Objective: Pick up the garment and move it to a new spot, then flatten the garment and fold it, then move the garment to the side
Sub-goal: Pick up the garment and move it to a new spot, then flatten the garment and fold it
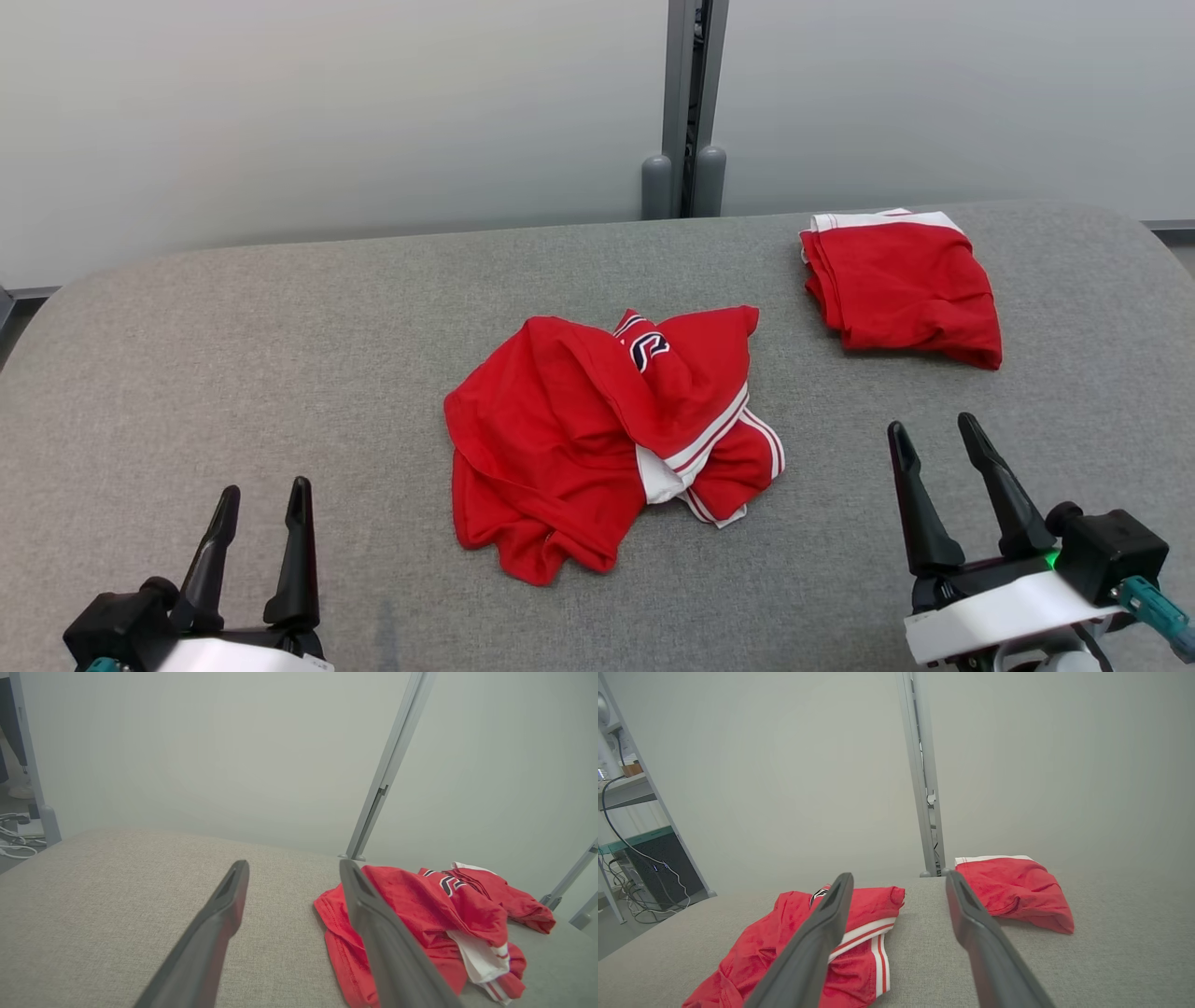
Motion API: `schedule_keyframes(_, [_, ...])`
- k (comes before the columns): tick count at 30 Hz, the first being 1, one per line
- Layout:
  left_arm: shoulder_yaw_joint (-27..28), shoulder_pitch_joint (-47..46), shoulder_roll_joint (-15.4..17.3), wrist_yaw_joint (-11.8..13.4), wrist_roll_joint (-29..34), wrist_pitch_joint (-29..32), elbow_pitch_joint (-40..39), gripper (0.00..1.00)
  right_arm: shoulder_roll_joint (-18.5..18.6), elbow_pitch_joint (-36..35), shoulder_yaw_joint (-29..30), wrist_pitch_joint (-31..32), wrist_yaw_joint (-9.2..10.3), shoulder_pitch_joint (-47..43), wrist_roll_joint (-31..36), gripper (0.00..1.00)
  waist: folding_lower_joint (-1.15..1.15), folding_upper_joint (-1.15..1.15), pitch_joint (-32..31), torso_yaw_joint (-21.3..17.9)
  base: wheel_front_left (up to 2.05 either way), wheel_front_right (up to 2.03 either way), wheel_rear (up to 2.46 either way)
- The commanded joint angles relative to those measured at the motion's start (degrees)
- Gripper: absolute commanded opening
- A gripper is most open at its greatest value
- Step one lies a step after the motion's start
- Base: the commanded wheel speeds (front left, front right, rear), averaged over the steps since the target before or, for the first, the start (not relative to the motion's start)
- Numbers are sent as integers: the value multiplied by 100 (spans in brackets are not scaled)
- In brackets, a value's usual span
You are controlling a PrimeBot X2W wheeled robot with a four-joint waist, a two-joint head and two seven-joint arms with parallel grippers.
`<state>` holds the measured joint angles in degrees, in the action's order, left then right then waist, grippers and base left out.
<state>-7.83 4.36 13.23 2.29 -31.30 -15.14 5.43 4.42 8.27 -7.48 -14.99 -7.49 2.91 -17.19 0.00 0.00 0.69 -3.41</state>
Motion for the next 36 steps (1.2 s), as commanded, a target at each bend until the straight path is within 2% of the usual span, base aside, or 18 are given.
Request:
schedule_keyframes(1, [37, 6, -41, -76, 64, -3, 46, 100, 53, 27, -5, -19, -2, -62, 7, 100, 0, 0, -3, -16, 0, 0, 0])
schedule_keyframes(20, [-74, -282, -90, -350, 131, 88, 371, 100, 43, 112, -128, -19, -2, 110, -63, 100, 0, 0, 159, -171, 0, 0, 0])
schedule_keyframes(36, [-408, -1073, -166, -640, -217, 850, 1151, 100, -78, 118, -97, -19, -2, 345, -14, 100, 0, 0, 488, -431, 0, 0, 0])
